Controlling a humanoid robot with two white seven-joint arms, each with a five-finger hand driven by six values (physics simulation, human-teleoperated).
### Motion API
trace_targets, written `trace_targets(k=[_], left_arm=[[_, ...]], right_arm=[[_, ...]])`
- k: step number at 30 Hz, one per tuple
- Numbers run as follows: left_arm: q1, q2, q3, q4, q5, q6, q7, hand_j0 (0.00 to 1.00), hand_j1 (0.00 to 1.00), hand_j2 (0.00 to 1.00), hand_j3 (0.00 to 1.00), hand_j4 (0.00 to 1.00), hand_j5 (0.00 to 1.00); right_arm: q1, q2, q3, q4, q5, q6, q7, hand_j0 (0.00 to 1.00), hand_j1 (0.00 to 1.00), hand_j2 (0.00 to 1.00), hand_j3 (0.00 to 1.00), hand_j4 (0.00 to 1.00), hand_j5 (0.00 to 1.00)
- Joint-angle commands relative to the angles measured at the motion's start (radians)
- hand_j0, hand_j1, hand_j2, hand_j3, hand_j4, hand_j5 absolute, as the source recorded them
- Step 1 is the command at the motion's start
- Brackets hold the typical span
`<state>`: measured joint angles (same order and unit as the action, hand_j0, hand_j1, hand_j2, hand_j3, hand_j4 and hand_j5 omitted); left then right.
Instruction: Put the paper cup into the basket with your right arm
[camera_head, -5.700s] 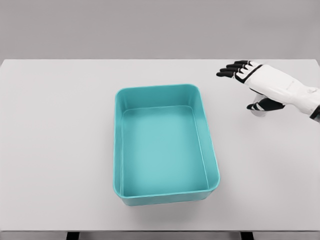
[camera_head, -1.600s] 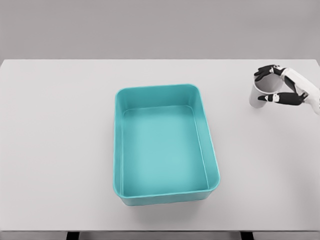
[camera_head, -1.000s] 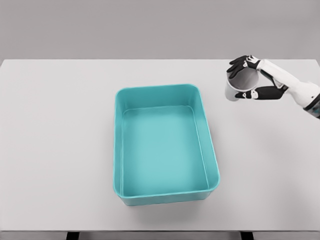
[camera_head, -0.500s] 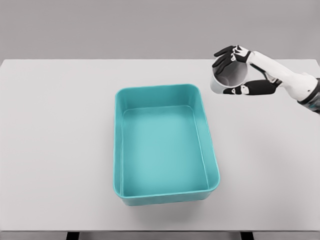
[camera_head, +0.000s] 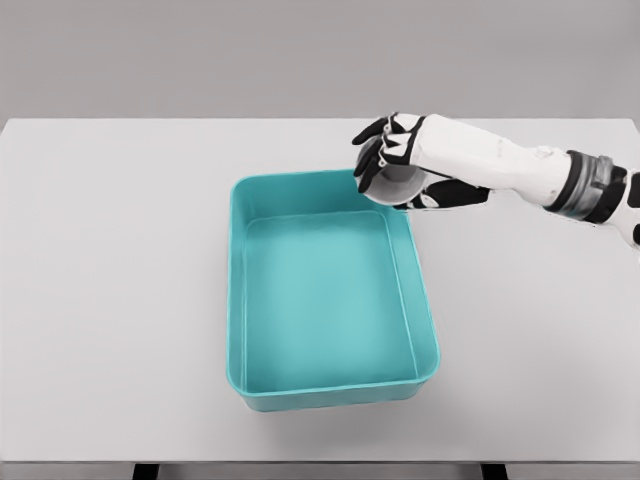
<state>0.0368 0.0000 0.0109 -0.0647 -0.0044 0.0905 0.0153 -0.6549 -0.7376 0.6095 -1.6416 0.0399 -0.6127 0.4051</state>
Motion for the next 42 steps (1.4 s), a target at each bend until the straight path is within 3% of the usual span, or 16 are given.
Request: trace_targets(k=[1,4,14,17,19,21,30,34,35,39,42], left_arm=[[0.002,0.000,0.000,0.000,0.000,0.000,0.000,1.00,1.00,1.00,1.00,1.00,1.00],[0.002,0.000,0.000,0.000,0.000,0.000,0.000,1.00,1.00,1.00,1.00,1.00,1.00],[0.002,0.000,0.000,0.000,0.000,0.000,0.000,1.00,1.00,1.00,1.00,1.00,1.00],[0.002,0.000,0.000,0.000,0.000,0.000,0.000,1.00,1.00,1.00,1.00,1.00,1.00],[0.002,0.000,0.000,0.000,0.000,0.000,0.000,1.00,1.00,1.00,1.00,1.00,1.00],[0.000,0.000,0.000,0.000,0.000,0.000,0.000,1.00,1.00,1.00,1.00,1.00,1.00],[0.002,0.000,0.000,0.000,0.000,0.000,0.000,1.00,1.00,1.00,1.00,1.00,1.00],[0.002,0.000,0.000,0.000,0.000,0.000,0.000,1.00,1.00,1.00,1.00,1.00,1.00],[0.002,0.000,0.000,0.000,0.000,0.000,0.000,1.00,1.00,1.00,1.00,1.00,1.00],[0.002,0.000,0.000,0.000,0.000,0.000,0.000,1.00,1.00,1.00,1.00,1.00,1.00],[0.002,0.000,0.000,0.000,0.000,0.000,0.000,1.00,1.00,1.00,1.00,1.00,1.00]], right_arm=[[-0.008,0.038,0.030,-0.023,0.097,0.002,0.000,0.55,0.55,0.55,0.55,0.55,0.55],[-0.063,0.101,0.079,-0.023,0.224,0.002,0.000,0.57,0.57,0.57,0.57,0.57,0.57],[-0.065,0.125,0.187,-0.023,0.239,0.002,0.001,0.68,0.68,0.68,0.68,0.68,0.68],[-0.063,0.124,0.188,-0.020,0.238,0.002,0.003,0.78,0.78,0.78,0.78,0.78,0.78],[-0.066,0.122,0.190,-0.017,0.238,0.002,0.003,0.94,0.94,0.94,0.94,0.94,0.94],[-0.068,0.119,0.190,-0.014,0.238,0.002,0.003,1.00,1.00,1.00,1.00,1.00,1.00],[-0.081,0.110,0.193,-0.009,0.238,0.002,0.004,1.00,1.00,1.00,1.00,1.00,1.00],[-0.110,0.038,0.196,0.005,0.226,0.002,0.000,1.00,1.00,1.00,1.00,1.00,1.00],[-0.112,-0.009,0.197,0.005,0.215,0.002,-0.023,1.00,1.00,1.00,1.00,1.00,1.00],[-0.103,-0.284,0.197,0.014,0.203,0.002,-0.331,1.00,1.00,1.00,1.00,1.00,1.00],[-0.018,-0.388,0.194,0.014,0.210,0.002,-0.462,1.00,1.00,1.00,1.00,1.00,1.00]])
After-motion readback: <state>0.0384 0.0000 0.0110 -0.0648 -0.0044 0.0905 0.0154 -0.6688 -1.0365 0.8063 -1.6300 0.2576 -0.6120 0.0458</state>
